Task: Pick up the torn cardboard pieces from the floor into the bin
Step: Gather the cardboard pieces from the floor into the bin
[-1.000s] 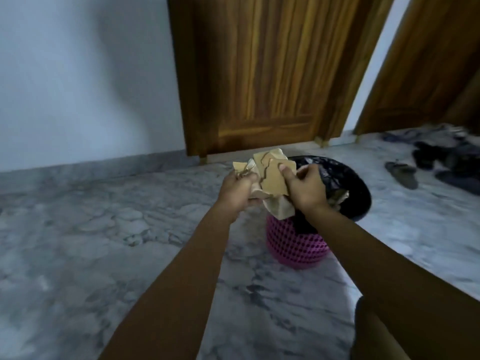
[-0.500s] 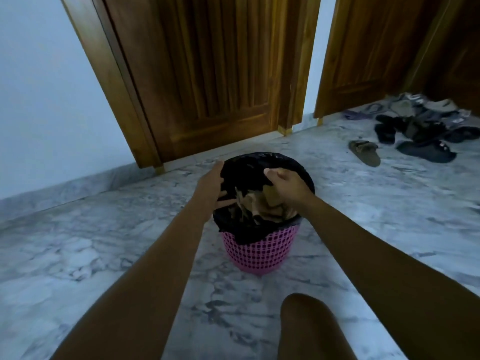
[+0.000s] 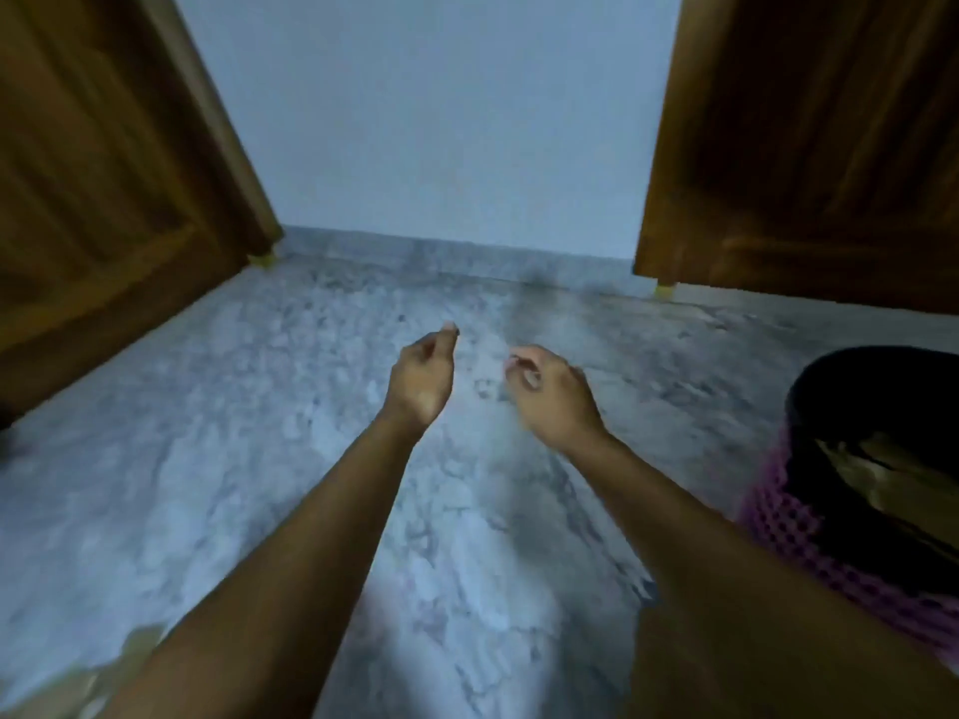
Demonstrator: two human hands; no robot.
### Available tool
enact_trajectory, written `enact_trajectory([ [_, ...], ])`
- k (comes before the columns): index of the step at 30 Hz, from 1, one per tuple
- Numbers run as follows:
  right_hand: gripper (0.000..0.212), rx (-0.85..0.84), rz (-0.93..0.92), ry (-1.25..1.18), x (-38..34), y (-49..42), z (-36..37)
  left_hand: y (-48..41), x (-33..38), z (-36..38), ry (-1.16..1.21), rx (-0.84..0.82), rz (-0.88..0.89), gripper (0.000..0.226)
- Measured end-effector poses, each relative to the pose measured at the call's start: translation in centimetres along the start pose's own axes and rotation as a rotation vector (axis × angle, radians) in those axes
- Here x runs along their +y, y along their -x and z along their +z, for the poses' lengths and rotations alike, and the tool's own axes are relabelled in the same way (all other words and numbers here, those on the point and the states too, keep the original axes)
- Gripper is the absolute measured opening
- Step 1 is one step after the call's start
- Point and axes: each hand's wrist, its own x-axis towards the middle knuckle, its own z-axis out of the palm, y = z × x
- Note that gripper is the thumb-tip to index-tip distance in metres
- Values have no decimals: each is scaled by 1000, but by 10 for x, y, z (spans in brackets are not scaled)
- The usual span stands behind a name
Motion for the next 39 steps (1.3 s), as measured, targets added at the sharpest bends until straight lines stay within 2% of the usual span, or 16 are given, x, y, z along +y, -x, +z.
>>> enact_trajectory([
  [5,45,-278,-284,77,-96,24,120,59,-64,-144,-88,393,-153,47],
  [10,49,-527,-508,90,-176,91,213,161,-117,-257,-184,628,-323,55],
  [15,51,-749,-687,141,-220,181,289,263,-171,-329,-209,739,-512,52],
  [17,51,-839,-731,181,-228,219,316,301,-198,-351,-185,752,-570,47],
  [19,50,-908,-777,221,-235,255,341,336,-227,-374,-152,794,-622,54],
  [23,50,-1038,-819,320,-246,321,390,396,-279,-421,-136,834,-679,46],
  [26,52,-1095,-849,389,-260,357,429,429,-315,-458,-113,821,-715,41],
  [28,52,-1134,-864,454,-271,373,452,445,-340,-481,-90,800,-745,30],
  [32,56,-1160,-808,601,-282,386,497,454,-396,-506,-191,653,-809,14],
  [35,59,-1130,-775,686,-264,386,543,445,-449,-502,-324,359,-841,13],
  [36,65,-1124,-754,721,-253,385,560,445,-459,-497,-412,239,-831,19],
  [37,69,-1116,-735,764,-239,384,579,442,-483,-492,-603,109,-767,17],
  [38,73,-1105,-708,818,-223,383,596,440,-508,-484,-668,29,-726,7],
  [39,75,-1084,-685,882,-209,382,609,439,-528,-478,-719,-44,-736,34],
])
